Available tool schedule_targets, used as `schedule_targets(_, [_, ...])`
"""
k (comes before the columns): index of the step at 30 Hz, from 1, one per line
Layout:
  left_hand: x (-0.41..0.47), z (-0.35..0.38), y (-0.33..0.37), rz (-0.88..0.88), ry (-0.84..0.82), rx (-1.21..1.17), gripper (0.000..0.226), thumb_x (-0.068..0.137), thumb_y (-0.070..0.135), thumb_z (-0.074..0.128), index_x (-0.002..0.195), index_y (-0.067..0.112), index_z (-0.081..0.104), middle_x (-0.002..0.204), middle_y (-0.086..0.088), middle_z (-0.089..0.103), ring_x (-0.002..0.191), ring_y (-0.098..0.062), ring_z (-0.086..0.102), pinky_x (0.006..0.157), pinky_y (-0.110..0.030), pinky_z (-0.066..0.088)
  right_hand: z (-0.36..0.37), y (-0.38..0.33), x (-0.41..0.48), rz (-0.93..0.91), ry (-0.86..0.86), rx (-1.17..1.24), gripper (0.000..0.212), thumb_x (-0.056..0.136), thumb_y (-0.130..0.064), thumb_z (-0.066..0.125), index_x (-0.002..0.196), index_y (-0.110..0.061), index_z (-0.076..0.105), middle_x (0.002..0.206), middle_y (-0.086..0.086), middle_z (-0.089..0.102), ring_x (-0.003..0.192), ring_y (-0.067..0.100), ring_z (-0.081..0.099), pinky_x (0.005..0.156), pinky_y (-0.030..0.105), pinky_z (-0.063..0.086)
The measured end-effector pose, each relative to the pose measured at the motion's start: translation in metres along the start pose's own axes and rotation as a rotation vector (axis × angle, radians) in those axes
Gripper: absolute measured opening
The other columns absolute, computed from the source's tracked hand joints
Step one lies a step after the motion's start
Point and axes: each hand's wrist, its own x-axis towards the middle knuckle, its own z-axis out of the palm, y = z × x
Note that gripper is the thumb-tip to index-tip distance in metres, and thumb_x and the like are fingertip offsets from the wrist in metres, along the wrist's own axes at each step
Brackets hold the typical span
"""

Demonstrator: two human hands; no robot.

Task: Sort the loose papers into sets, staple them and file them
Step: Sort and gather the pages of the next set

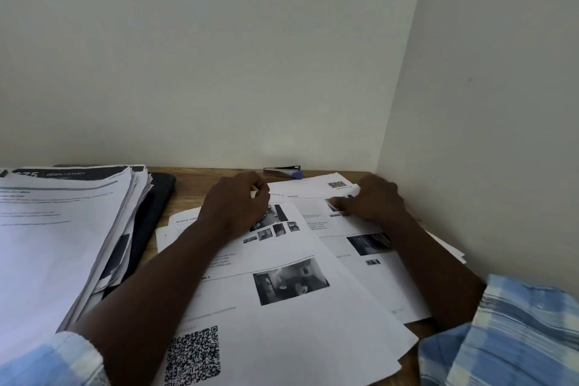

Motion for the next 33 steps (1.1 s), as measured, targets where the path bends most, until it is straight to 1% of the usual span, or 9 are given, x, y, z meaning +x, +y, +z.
schedule_targets(4, [-0.002,-0.002,0.004,0.025,0.0,-0.015,0.024,0.08,0.037,0.052,0.094,0.03,0.069,0.079,0.017,0.065,0.083,-0.016,0.06,0.075,-0.031,0.04,0.0,0.004,0.004,0.024,0.116,0.441,0.045,0.069,-0.021,0.086,0.112,-0.019,0.073,0.109,0.003,0.075,0.1,0.025,0.071,0.088,0.04,0.058])
schedule_targets(8, [-0.002,-0.004,0.008,0.052,0.054,-0.023,0.035,0.075,0.039,0.045,0.098,0.029,0.069,0.083,0.01,0.072,0.084,-0.018,0.063,0.078,-0.034,0.047,-0.002,0.001,0.001,-0.009,0.115,0.716,0.022,0.077,-0.012,0.084,0.085,-0.03,0.073,0.085,-0.004,0.077,0.072,0.017,0.073,0.065,0.033,0.06])
schedule_targets(14, [-0.005,-0.006,0.014,0.084,0.075,-0.064,0.037,0.075,0.035,0.045,0.102,0.031,0.07,0.079,0.013,0.071,0.082,-0.016,0.065,0.077,-0.035,0.051,0.001,-0.004,-0.001,-0.083,-0.013,0.823,0.013,0.09,-0.008,0.074,0.08,-0.017,0.074,0.08,0.008,0.077,0.067,0.023,0.069,0.066,0.034,0.055])
schedule_targets(20, [-0.004,-0.004,0.015,0.13,0.049,-0.069,0.041,0.079,0.032,0.046,0.112,0.031,0.07,0.107,0.011,0.074,0.1,-0.014,0.064,0.087,-0.035,0.049,-0.006,-0.014,-0.007,-0.157,-0.167,0.859,0.002,0.091,-0.011,0.074,0.09,-0.01,0.074,0.093,0.022,0.077,0.076,0.032,0.071,0.075,0.045,0.058])
schedule_targets(24, [-0.004,-0.005,0.015,0.109,0.031,-0.022,0.045,0.08,0.034,0.045,0.116,0.03,0.071,0.11,0.008,0.074,0.102,-0.018,0.064,0.089,-0.035,0.046,-0.001,-0.017,-0.012,-0.179,-0.39,0.777,0.018,0.089,-0.013,0.078,0.102,-0.001,0.074,0.097,0.025,0.076,0.08,0.033,0.071,0.081,0.049,0.058])
schedule_targets(26, [-0.004,-0.006,0.014,0.105,0.013,-0.002,0.046,0.081,0.035,0.045,0.119,0.031,0.071,0.111,0.007,0.073,0.104,-0.019,0.064,0.089,-0.035,0.046,0.002,-0.019,-0.013,-0.201,-0.384,0.728,0.015,0.088,-0.013,0.079,0.1,-0.004,0.076,0.093,0.022,0.077,0.08,0.032,0.071,0.086,0.054,0.059])
schedule_targets(29, [-0.003,-0.006,0.013,0.078,-0.041,0.041,0.047,0.085,0.035,0.046,0.128,0.035,0.066,0.12,0.005,0.071,0.114,-0.021,0.062,0.097,-0.038,0.046,-0.009,-0.02,-0.007,-0.205,-0.04,0.546,0.012,0.086,-0.025,0.075,0.09,-0.014,0.074,0.083,0.008,0.077,0.079,0.028,0.07,0.078,0.047,0.06])
schedule_targets(31, [-0.002,-0.004,0.01,0.052,-0.074,0.114,0.043,0.093,0.029,0.053,0.134,0.036,0.062,0.133,0.004,0.066,0.126,-0.023,0.057,0.104,-0.039,0.044,-0.025,-0.016,-0.005,-0.114,0.342,0.328,0.016,0.091,-0.03,0.065,0.1,-0.018,0.069,0.094,0.011,0.073,0.091,0.034,0.068,0.078,0.039,0.053])
schedule_targets(33, [0.0,-0.002,0.004,0.029,-0.101,0.212,0.041,0.098,0.025,0.056,0.137,0.035,0.059,0.141,0.005,0.061,0.132,-0.023,0.053,0.107,-0.037,0.042,-0.045,-0.013,-0.003,-0.022,0.62,0.309,0.02,0.096,-0.027,0.056,0.113,-0.018,0.064,0.106,0.019,0.071,0.1,0.042,0.065,0.081,0.042,0.049])
